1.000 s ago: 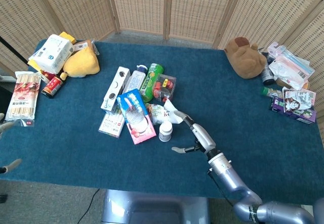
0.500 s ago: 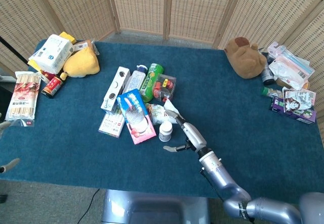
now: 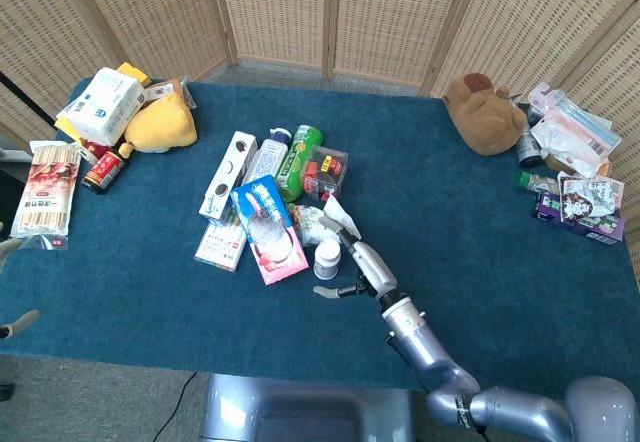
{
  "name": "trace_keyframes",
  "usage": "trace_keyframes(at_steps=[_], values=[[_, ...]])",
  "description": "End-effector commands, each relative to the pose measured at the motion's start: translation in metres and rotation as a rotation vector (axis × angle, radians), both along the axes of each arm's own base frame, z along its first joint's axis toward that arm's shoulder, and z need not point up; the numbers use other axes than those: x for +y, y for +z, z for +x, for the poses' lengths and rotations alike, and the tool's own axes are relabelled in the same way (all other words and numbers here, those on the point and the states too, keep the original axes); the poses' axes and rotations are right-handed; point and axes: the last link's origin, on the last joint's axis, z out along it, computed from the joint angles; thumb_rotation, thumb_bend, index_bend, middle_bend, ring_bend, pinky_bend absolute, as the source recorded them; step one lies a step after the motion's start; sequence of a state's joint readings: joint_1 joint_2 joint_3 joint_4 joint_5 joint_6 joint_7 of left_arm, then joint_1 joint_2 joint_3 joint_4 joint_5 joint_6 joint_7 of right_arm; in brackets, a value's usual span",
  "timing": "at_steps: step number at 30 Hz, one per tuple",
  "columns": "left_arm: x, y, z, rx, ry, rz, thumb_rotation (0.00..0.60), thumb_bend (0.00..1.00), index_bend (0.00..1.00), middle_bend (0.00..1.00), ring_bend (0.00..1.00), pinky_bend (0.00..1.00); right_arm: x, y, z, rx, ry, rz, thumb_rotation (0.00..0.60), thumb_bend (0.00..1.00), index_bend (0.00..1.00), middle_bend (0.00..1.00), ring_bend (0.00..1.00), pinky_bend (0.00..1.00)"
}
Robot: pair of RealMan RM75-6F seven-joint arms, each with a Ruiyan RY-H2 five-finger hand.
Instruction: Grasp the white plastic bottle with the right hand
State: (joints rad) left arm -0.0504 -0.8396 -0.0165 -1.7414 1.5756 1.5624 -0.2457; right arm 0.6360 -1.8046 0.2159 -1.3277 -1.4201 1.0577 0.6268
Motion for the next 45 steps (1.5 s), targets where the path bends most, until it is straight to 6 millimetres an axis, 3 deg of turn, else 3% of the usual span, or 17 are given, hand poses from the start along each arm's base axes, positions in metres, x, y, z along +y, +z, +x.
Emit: trace_keyframes(at_steps=[1, 4, 6, 8, 11, 13, 25, 45], values=[[0.001, 0.0, -0.001, 0.002, 0.005, 0.0, 0.6, 0.0, 0.18, 0.0, 0.0, 0.0, 0.0, -0.006, 0.004, -0.02, -0.005, -0.021, 0.6, 0.07, 0.01, 0.09, 0.0, 0.1], [0.001, 0.0, -0.002, 0.001, 0.009, 0.002, 0.6, 0.0, 0.19, 0.0, 0.0, 0.0, -0.002, -0.012, 0.005, -0.037, -0.022, -0.035, 0.6, 0.06, 0.11, 0.34, 0.02, 0.33], [0.002, 0.0, -0.002, 0.001, 0.012, 0.003, 0.6, 0.0, 0.18, 0.0, 0.0, 0.0, -0.003, -0.018, 0.002, -0.03, -0.033, -0.041, 0.6, 0.05, 0.18, 0.5, 0.1, 0.47], [0.002, 0.0, -0.003, 0.0, 0.015, 0.005, 0.6, 0.0, 0.18, 0.0, 0.0, 0.0, -0.005, -0.022, -0.002, -0.024, -0.052, -0.052, 0.6, 0.04, 0.31, 0.68, 0.27, 0.64], [0.002, 0.001, -0.003, 0.0, 0.016, 0.006, 0.6, 0.0, 0.19, 0.0, 0.0, 0.0, -0.007, -0.026, -0.007, -0.028, -0.072, -0.058, 0.6, 0.08, 0.5, 0.86, 0.46, 0.81], [0.003, 0.001, -0.004, 0.0, 0.017, 0.006, 0.6, 0.0, 0.19, 0.0, 0.0, 0.0, -0.007, -0.027, -0.009, -0.04, -0.081, -0.056, 0.6, 0.1, 0.56, 0.92, 0.53, 0.88], [0.002, 0.001, -0.002, -0.005, 0.007, 0.005, 0.6, 0.0, 0.18, 0.0, 0.0, 0.0, -0.011, -0.002, 0.002, -0.052, -0.045, -0.126, 0.6, 0.13, 0.58, 0.94, 0.56, 0.9], [0.0, 0.002, 0.002, -0.022, -0.013, -0.002, 0.6, 0.0, 0.18, 0.0, 0.0, 0.0, -0.029, 0.085, 0.094, -0.036, 0.108, -0.314, 0.6, 0.12, 0.58, 0.95, 0.56, 0.9]])
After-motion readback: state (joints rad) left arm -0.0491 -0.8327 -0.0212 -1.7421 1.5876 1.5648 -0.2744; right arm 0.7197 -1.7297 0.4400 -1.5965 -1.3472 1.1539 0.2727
